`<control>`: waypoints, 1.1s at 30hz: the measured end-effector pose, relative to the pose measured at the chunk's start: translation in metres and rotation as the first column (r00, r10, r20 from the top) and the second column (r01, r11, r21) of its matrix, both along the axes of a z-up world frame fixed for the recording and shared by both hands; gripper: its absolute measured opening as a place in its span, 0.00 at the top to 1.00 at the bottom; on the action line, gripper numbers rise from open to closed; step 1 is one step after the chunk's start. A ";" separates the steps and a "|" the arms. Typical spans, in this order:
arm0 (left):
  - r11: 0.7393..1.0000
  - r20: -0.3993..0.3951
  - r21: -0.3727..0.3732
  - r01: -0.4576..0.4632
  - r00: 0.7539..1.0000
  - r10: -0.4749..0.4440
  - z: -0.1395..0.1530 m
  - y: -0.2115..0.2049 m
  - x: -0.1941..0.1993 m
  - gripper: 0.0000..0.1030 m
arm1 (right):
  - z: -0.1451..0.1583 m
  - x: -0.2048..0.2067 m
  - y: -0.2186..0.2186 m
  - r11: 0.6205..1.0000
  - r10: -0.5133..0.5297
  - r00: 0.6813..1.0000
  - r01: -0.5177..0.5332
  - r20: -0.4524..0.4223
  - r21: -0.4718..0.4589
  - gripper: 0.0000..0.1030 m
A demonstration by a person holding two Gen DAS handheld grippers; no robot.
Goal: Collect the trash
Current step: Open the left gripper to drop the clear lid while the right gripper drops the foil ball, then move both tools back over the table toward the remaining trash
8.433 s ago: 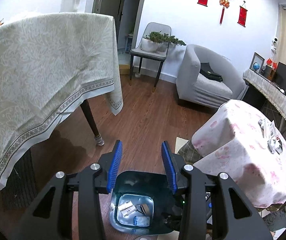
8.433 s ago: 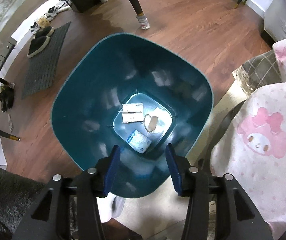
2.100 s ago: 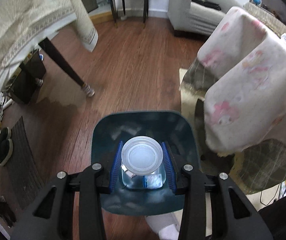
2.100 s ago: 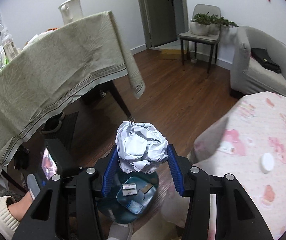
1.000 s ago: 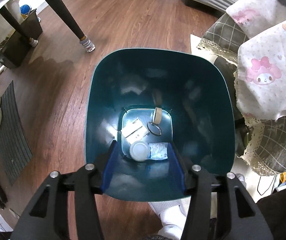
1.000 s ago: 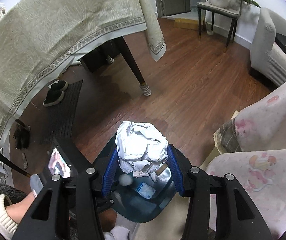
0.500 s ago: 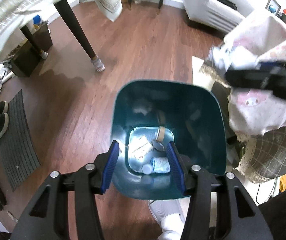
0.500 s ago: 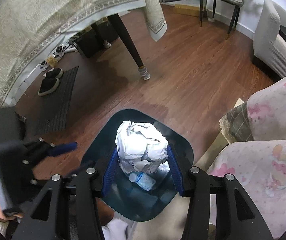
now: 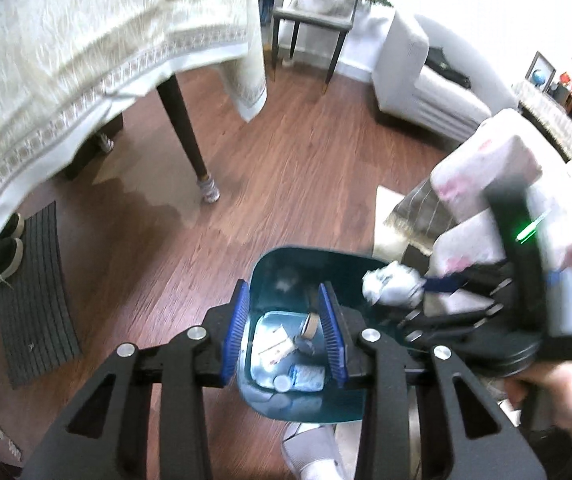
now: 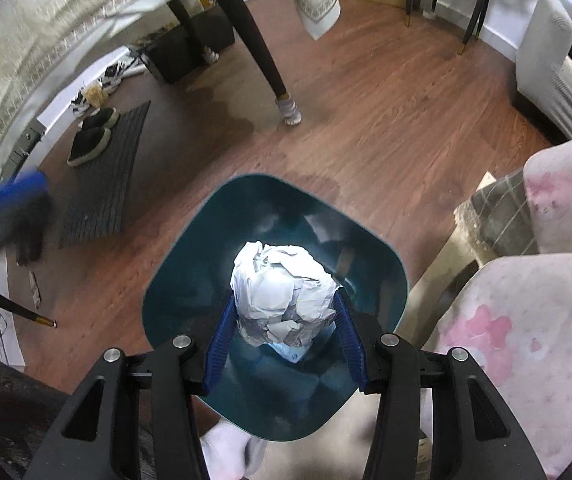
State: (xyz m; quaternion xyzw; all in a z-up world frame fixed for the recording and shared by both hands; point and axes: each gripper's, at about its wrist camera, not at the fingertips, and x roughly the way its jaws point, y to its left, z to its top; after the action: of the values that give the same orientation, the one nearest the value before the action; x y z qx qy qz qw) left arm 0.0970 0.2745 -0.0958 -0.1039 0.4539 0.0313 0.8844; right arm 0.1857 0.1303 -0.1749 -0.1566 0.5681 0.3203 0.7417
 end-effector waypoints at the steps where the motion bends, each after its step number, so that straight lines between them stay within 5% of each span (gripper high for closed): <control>1: 1.000 0.009 -0.003 0.002 1.000 -0.002 0.004 -0.001 0.000 0.64 | -0.004 0.000 0.000 1.000 0.001 1.000 -0.001 -0.004 -0.008 0.52; 18: 0.999 0.117 0.042 0.019 0.993 -0.024 0.054 -0.016 0.001 0.63 | -0.058 -0.027 0.007 0.982 0.099 0.991 -0.111 -0.089 -0.155 0.46; 33: 0.998 0.212 0.055 0.035 0.976 -0.046 0.098 -0.044 0.007 0.58 | -0.012 -0.035 -0.014 0.988 0.146 0.989 -0.147 -0.031 -0.054 0.40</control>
State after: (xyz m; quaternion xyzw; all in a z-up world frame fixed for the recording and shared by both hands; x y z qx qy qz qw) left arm 0.1043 0.2300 0.0024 -0.0747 0.3575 0.0135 0.9308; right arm 0.1509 0.1164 -0.1874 -0.2145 0.5736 0.3600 0.7038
